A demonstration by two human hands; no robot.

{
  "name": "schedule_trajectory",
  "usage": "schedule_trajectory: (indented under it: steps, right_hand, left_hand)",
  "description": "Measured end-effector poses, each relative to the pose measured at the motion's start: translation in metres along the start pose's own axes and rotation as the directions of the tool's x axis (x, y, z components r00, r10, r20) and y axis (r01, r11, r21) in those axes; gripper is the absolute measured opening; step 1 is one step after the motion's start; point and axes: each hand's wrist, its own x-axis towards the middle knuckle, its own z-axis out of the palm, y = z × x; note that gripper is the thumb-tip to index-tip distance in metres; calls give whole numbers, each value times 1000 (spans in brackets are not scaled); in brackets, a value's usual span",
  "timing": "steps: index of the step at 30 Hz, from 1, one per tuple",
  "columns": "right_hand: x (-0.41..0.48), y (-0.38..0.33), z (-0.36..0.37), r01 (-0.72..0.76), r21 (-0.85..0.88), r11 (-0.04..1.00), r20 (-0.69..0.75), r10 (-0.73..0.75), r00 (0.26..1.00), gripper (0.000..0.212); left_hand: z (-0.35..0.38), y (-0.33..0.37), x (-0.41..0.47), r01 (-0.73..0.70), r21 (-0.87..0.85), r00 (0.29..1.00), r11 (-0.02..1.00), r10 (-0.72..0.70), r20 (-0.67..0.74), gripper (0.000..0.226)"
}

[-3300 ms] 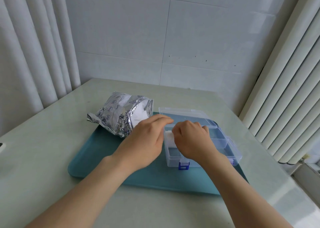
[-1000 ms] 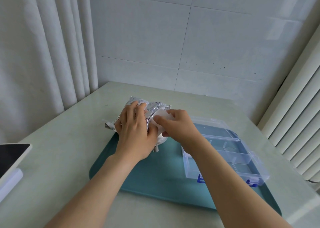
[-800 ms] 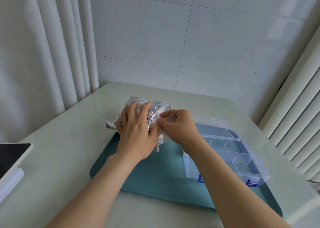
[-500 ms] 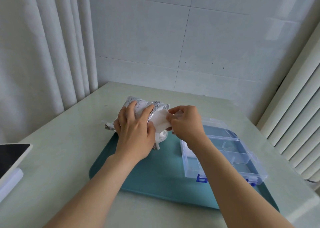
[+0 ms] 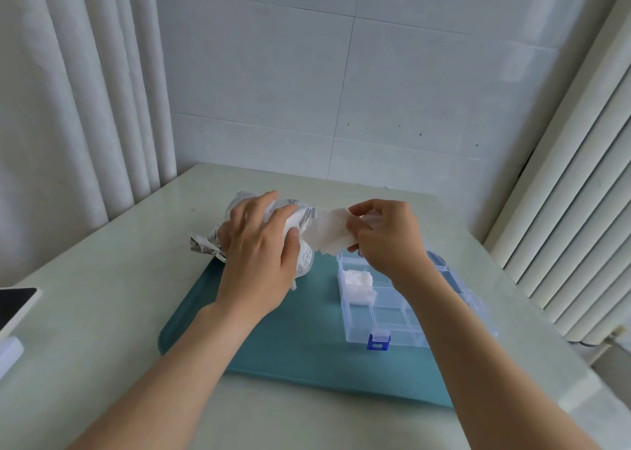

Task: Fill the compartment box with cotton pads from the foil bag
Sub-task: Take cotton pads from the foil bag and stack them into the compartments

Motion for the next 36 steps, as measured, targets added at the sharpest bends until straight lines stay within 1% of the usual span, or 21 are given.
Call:
schedule_trajectory:
  steps: [2, 3, 5, 8, 10, 12, 13, 14, 16, 18, 20, 22, 24, 27, 29, 30, 31, 33, 34, 36]
  right_hand:
    - [-7, 2, -9, -2, 77, 997, 10, 1, 1000, 7]
    - [-11, 2, -13, 6, 113, 994, 14, -8, 1000, 7]
    - [-18, 2, -20, 32, 174, 984, 21, -36, 999, 7]
    - [-29, 6, -25, 64, 251, 966, 35, -75, 997, 8]
    - [-36, 11, -25, 76, 304, 950, 47, -95, 994, 10]
    - [-42, 16, -24, 98, 324, 941, 64, -125, 990, 17]
    - [-44, 18, -24, 107, 322, 941, 75, -138, 987, 21]
    - [-46, 20, -24, 109, 324, 940, 90, -145, 985, 25]
    - [-48, 23, -25, 79, 370, 926, 132, -137, 982, 31]
    - [-49, 25, -26, 16, 429, 903, 172, -99, 980, 38]
    - [-49, 29, -25, -30, 453, 891, 158, -47, 986, 40]
    - [-49, 31, -24, -63, 482, 874, 104, 14, 995, 34]
    - [-45, 33, -25, -82, 543, 836, 54, 62, 997, 24]
    - [-43, 32, -28, -39, 602, 797, -68, 100, 993, 11]
    - [-44, 30, -32, 10, 623, 782, -137, 97, 986, 9]
    - [-45, 27, -34, 27, 632, 774, -147, 86, 985, 8]
    - [-47, 24, -35, 34, 642, 766, -137, 70, 988, 8]
    - [-51, 18, -37, 20, 651, 758, -52, 18, 998, 13]
    - [-53, 17, -36, 6, 641, 768, 5, -12, 1000, 16]
    - [-55, 16, -32, -10, 574, 818, 89, -50, 995, 20]
  left_hand:
    - [-2, 9, 0, -72, -101, 997, 992, 71, -21, 35]
    - [-3, 15, 0, -70, -180, 997, 981, 67, -22, 35]
    - [-7, 28, 0, 20, -349, 1000, 937, -10, 29, 35]
    - [-8, 45, -4, 239, -514, 964, 824, -139, 226, 39]
    - [-5, 51, -8, 391, -585, 907, 711, -191, 375, 41]
    - [-4, 56, -10, 544, -647, 831, 535, -231, 507, 31]
    - [-4, 58, -10, 596, -668, 798, 445, -234, 556, 24]
    - [-5, 59, -10, 623, -685, 779, 377, -229, 583, 19]
    - [-6, 60, -10, 639, -704, 768, 310, -222, 600, 16]
    - [-6, 59, -10, 647, -707, 763, 285, -230, 604, 16]
    - [-6, 58, -10, 657, -705, 754, 268, -237, 613, 17]
    - [-4, 58, -12, 662, -711, 749, 239, -241, 617, 17]
    - [-3, 58, -12, 660, -717, 750, 226, -258, 609, 17]
    - [0, 56, -13, 650, -722, 755, 237, -308, 579, 15]
    - [2, 54, -13, 639, -722, 762, 263, -338, 552, 19]
    - [2, 54, -13, 635, -719, 767, 282, -341, 543, 21]
    - [3, 53, -13, 633, -713, 771, 301, -330, 545, 23]
    - [3, 54, -13, 638, -701, 770, 318, -285, 571, 26]
    - [3, 55, -13, 642, -697, 767, 320, -264, 585, 28]
    - [3, 57, -13, 658, -688, 752, 306, -221, 621, 34]
